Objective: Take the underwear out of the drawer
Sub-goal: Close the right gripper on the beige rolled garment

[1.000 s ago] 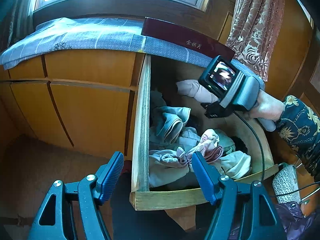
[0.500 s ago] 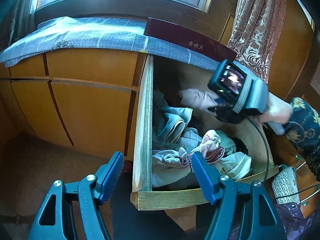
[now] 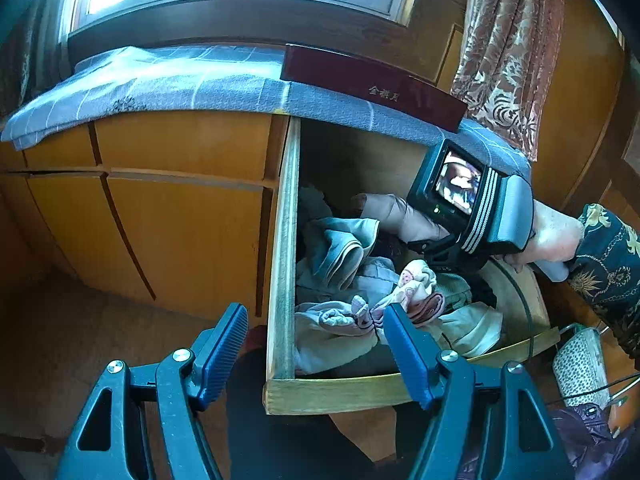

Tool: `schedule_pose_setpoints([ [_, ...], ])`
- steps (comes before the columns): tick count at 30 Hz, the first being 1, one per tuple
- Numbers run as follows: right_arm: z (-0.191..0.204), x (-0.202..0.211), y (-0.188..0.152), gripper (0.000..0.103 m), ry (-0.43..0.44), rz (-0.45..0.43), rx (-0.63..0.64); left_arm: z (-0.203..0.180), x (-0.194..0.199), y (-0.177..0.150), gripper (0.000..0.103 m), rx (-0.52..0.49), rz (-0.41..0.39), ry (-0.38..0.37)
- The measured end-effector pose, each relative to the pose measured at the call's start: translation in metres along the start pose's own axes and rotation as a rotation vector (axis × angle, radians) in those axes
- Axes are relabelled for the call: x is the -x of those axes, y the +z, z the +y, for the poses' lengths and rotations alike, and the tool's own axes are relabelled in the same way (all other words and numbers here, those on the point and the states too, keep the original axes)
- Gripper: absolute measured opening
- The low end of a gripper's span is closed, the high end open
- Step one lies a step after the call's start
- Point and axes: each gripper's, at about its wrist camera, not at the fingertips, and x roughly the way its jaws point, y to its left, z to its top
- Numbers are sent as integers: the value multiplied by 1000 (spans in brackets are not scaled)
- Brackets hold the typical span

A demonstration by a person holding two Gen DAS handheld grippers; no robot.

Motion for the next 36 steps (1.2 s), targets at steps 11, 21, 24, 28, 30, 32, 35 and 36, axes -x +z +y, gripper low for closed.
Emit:
schedule_pose_setpoints([
  [11, -14, -11, 1, 41, 68, -20, -86, -27, -5, 7, 71, -90, 14, -31],
  [21, -21, -23, 0, 41, 71, -20, -89, -41, -15, 22, 71, -94, 61, -98],
  [24, -21, -23, 0, 41, 72, -20, -91, -47, -23, 26, 67, -120, 94, -77],
  [28, -20, -23, 0, 41, 73, -18, -90, -52, -41, 29, 61, -134, 172, -89],
  [30, -19, -21, 0, 41, 74, -19, -92, -54, -46, 31, 61, -135, 189, -80],
  [32, -19, -21, -1, 41, 78, -19, -98, -54, -52, 31, 61, -126, 215, -77],
  [35, -17, -19, -1, 41, 79, -17, -95, -45, -67, 33, 58, -41, 290, -101],
  [36, -17, -19, -1, 41, 79, -17, -95, -43, -71, 34, 56, -20, 313, -98],
])
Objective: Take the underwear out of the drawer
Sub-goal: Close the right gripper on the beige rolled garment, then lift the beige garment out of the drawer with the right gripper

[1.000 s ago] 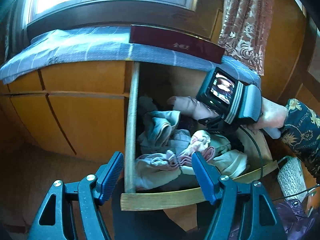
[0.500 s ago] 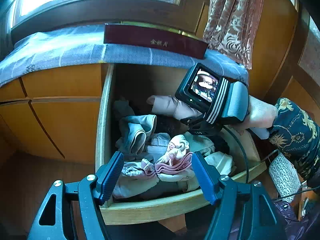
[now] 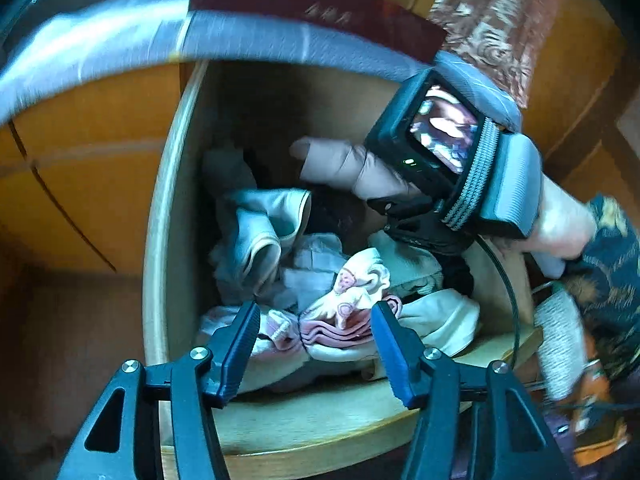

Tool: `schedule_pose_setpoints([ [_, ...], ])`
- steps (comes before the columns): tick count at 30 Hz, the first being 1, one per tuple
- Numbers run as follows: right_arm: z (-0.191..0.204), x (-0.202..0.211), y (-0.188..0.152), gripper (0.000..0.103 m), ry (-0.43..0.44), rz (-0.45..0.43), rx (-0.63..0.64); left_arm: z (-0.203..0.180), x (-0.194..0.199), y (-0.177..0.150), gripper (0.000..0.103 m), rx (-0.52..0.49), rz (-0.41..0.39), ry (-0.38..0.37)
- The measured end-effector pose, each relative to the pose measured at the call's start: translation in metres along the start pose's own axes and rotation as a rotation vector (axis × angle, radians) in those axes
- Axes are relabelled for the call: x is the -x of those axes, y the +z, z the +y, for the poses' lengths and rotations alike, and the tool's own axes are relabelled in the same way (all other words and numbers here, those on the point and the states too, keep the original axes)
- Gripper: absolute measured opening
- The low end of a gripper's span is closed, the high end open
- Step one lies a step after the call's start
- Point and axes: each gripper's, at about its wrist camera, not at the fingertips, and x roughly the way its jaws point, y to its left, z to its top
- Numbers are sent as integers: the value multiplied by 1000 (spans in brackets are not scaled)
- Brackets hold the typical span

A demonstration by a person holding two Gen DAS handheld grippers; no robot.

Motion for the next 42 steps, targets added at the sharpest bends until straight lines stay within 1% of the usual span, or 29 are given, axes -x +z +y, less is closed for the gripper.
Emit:
schedule_pose_setpoints([
  [1, 1, 1, 0, 41, 1, 0, 0, 1, -2, 1, 54, 10, 7, 5],
  [4, 1, 1, 0, 41, 3, 1, -1, -3, -7, 6, 48, -15, 17, 38],
  [5, 1, 1, 0, 41, 5, 2, -2, -5, -9, 8, 43, -21, 23, 46],
  [6, 1, 1, 0, 41, 5, 2, -2, -6, -13, 9, 41, -24, 37, 49],
  [7, 1, 1, 0, 41, 5, 2, -3, -7, -17, 10, 40, -25, 52, 53],
  [13, 4, 2, 0, 41, 2, 3, 4, -4, -37, 11, 40, -2, 98, 92],
  [14, 4, 2, 0, 41, 1, 3, 5, -3, -39, 12, 40, 9, 101, 89],
  [17, 5, 2, 0, 41, 1, 3, 5, -4, -50, 14, 40, -4, 128, 111],
  [20, 5, 3, -1, 41, 3, 1, 1, -5, -62, 19, 40, -9, 159, 113],
  [23, 2, 5, -1, 36, 5, -11, -15, -2, -72, 24, 41, 1, 188, 101],
  [26, -2, 8, -2, 32, 19, -25, -45, -1, -77, 26, 42, 1, 198, 96],
  [29, -1, 10, -3, 28, 18, -32, -43, 0, -81, 28, 42, 4, 204, 91],
  [31, -2, 14, -4, 25, 35, -36, -54, 0, -83, 30, 42, 9, 207, 91],
  [35, -10, 25, -9, 24, 80, -56, -99, 7, -83, 26, 42, 21, 205, 90],
  [39, -16, 45, -16, 24, 125, -100, -147, 10, -82, 27, 42, 23, 204, 91],
  [42, -15, 63, -23, 24, 139, -136, -160, 10, -79, 26, 42, 18, 204, 94],
])
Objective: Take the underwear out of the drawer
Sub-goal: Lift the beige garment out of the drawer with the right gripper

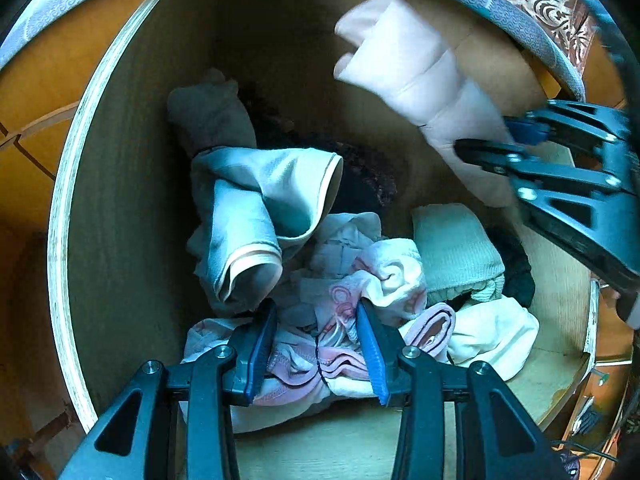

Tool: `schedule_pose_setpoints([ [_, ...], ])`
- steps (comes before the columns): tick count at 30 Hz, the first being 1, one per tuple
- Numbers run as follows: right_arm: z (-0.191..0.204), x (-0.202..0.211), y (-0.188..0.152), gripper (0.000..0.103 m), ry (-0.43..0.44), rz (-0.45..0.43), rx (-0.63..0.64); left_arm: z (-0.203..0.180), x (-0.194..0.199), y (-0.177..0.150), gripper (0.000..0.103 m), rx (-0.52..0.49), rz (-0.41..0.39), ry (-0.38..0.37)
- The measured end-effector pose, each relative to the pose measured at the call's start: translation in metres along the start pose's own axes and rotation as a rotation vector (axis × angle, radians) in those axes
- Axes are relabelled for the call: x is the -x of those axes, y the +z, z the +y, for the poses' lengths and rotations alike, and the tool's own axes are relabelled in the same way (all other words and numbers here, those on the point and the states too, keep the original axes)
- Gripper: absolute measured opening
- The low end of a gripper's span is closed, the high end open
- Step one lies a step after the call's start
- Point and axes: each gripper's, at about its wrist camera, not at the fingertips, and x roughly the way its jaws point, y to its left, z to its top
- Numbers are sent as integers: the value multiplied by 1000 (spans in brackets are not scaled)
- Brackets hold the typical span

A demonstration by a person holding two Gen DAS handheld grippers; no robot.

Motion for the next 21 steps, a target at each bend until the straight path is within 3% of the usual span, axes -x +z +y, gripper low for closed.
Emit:
schedule_pose_setpoints([
  [13, -13, 115, -31, 24, 35, -227, -121, -10, -1, -1, 43, -60, -11, 55],
  [21, -31, 172, -32, 24, 29, -347, -202, -19, -4, -2, 43, -135, -24, 105],
])
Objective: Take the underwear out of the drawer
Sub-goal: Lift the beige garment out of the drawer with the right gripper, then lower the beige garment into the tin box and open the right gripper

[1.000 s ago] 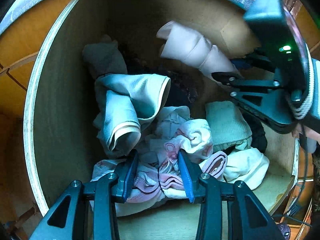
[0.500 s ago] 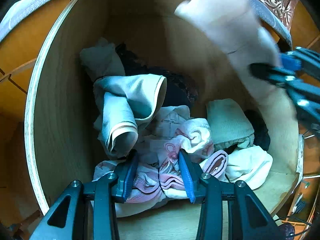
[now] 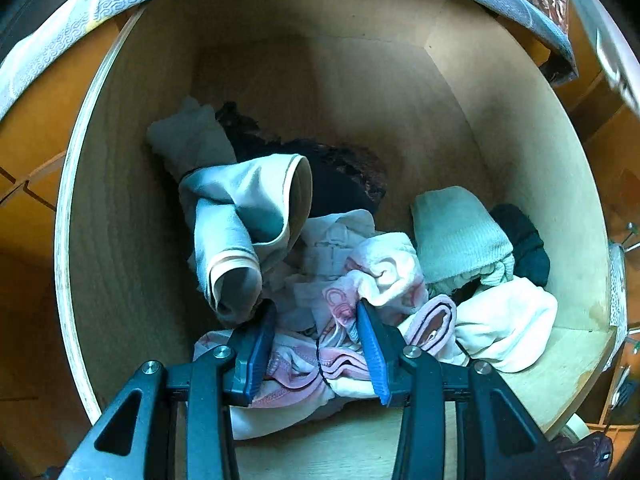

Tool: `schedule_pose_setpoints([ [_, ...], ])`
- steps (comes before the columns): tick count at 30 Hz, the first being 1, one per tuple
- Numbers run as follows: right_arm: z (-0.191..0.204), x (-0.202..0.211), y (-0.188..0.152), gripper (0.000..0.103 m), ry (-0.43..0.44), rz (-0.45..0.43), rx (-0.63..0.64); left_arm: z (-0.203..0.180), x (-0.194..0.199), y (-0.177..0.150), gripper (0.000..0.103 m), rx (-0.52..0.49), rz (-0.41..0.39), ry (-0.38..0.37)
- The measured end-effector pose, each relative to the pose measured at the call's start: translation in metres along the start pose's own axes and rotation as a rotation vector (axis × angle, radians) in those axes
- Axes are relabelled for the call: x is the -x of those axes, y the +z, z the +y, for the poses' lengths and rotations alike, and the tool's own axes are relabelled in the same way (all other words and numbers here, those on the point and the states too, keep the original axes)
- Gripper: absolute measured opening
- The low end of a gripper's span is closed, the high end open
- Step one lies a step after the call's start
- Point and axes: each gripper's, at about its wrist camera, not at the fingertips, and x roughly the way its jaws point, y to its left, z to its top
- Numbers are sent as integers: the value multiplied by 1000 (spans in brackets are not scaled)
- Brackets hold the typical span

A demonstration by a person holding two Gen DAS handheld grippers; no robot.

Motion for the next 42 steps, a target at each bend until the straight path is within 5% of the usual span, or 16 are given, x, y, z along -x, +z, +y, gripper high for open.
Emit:
schedule_pose_setpoints([
  [10, -28, 16, 31, 24, 11, -57, -89, -16, -4, 7, 43, -68, 15, 21],
  [21, -75, 5, 110, 24, 60, -130, -238, -21, -7, 6, 42, -76, 17, 13],
  [32, -156, -124, 166, 25, 103, 108, -527, -19, -5, 3, 42, -73, 15, 2],
  [42, -187, -204, 189, 29, -30, 245, -625, -12, -3, 6, 42, -69, 19, -14],
])
